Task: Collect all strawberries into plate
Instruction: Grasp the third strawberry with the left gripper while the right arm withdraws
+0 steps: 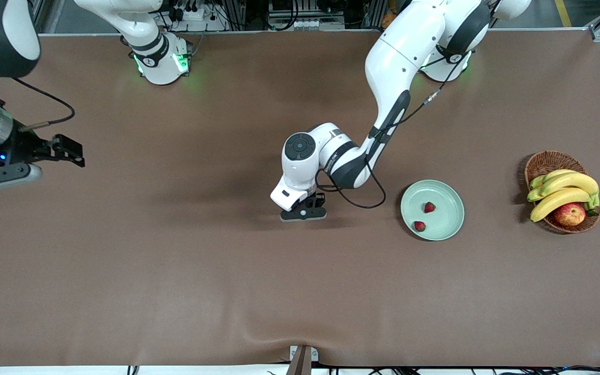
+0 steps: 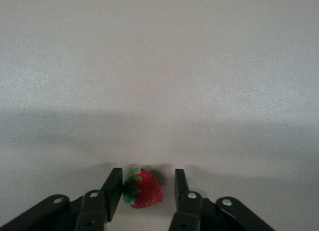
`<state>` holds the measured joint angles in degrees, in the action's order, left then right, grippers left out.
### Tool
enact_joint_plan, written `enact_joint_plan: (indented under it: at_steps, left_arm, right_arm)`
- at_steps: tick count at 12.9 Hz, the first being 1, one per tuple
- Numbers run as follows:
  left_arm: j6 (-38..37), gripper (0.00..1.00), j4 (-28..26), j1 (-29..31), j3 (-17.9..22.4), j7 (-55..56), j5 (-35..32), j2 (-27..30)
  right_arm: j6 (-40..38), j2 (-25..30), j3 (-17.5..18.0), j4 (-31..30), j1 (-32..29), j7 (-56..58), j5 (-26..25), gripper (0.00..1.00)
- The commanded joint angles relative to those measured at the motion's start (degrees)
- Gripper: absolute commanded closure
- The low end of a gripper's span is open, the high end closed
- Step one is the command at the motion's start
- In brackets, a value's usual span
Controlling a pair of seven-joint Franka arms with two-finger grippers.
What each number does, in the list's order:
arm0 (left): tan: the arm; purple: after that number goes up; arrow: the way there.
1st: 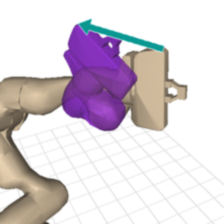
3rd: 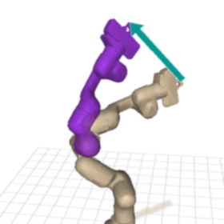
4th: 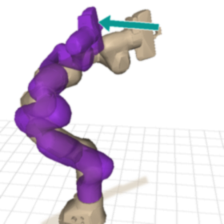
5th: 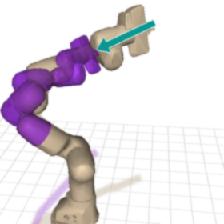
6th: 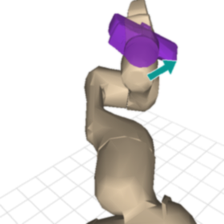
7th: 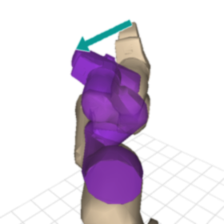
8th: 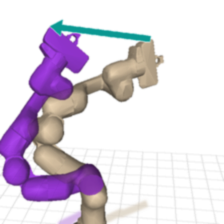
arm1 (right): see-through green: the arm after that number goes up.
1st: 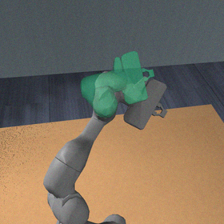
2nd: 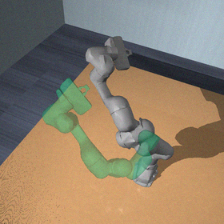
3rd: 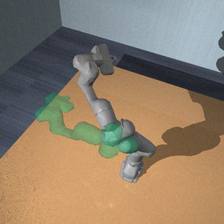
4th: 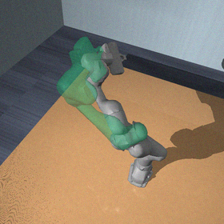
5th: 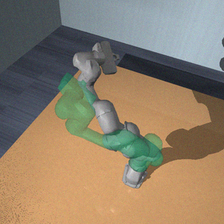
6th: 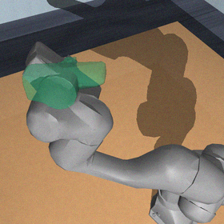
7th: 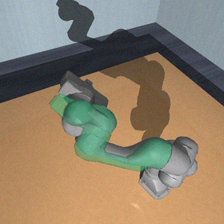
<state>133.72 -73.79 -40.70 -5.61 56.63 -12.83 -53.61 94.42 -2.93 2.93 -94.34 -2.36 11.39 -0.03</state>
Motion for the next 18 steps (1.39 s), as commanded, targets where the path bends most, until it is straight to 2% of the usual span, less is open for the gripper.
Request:
enact_joint_plan:
  at_steps: [1, 2, 6, 8, 9, 11, 12, 15, 18]
  left_arm:
    - [-0.04, 0.57, 0.93, -0.43, 0.16, 1.55, -0.88, -0.88]
    - [-0.13, 0.57, 0.93, -0.43, 0.25, 1.55, -0.97, -0.88]
    - [-0.13, 0.58, 0.93, -0.43, 0.16, 1.99, -0.97, -1.06]
    - [-0.13, 0.63, 0.58, -0.43, 0.25, 2.26, -0.88, -1.06]
    - [-0.13, 0.71, 0.58, -0.43, 0.16, 2.26, -0.97, -0.97]
    - [-0.30, 0.95, 0.58, -0.52, 0.16, 2.26, -0.97, -0.88]
    - [-0.74, 1.00, 0.58, -0.52, 0.16, 2.26, -1.06, -0.53]
    - [-5.91, 1.00, 0.58, 1.14, 0.25, 1.91, -1.41, 3.58]
    - [-11.62, 1.00, 0.40, 7.02, -0.54, -0.45, -0.89, 10.17]
  right_arm:
    - [-3.26, 3.89, -3.70, -1.90, -0.89, -0.32, 5.19, 0.00]
    - [-4.58, 4.33, -4.68, -1.73, -0.80, -0.32, 5.73, 0.00]
    - [-7.31, 5.48, -4.43, -0.42, -0.80, -5.14, 4.95, 0.00]
    - [-7.93, 5.48, -4.42, -0.06, -0.80, -6.03, 3.99, 0.00]
    - [-7.94, 5.48, -4.43, -0.06, -0.80, -6.03, 3.11, 0.00]
    - [-7.85, 5.48, -4.34, 0.64, -0.71, -6.03, 0.92, 0.00]
    - [-7.85, 5.48, -4.34, 1.17, -0.63, -6.03, 0.12, 0.00]
    - [-7.94, 5.48, -4.60, 2.39, -0.98, -6.12, 0.11, 0.00]
    - [-8.02, 4.95, -4.69, 4.42, -1.06, -5.94, 0.72, 0.00]
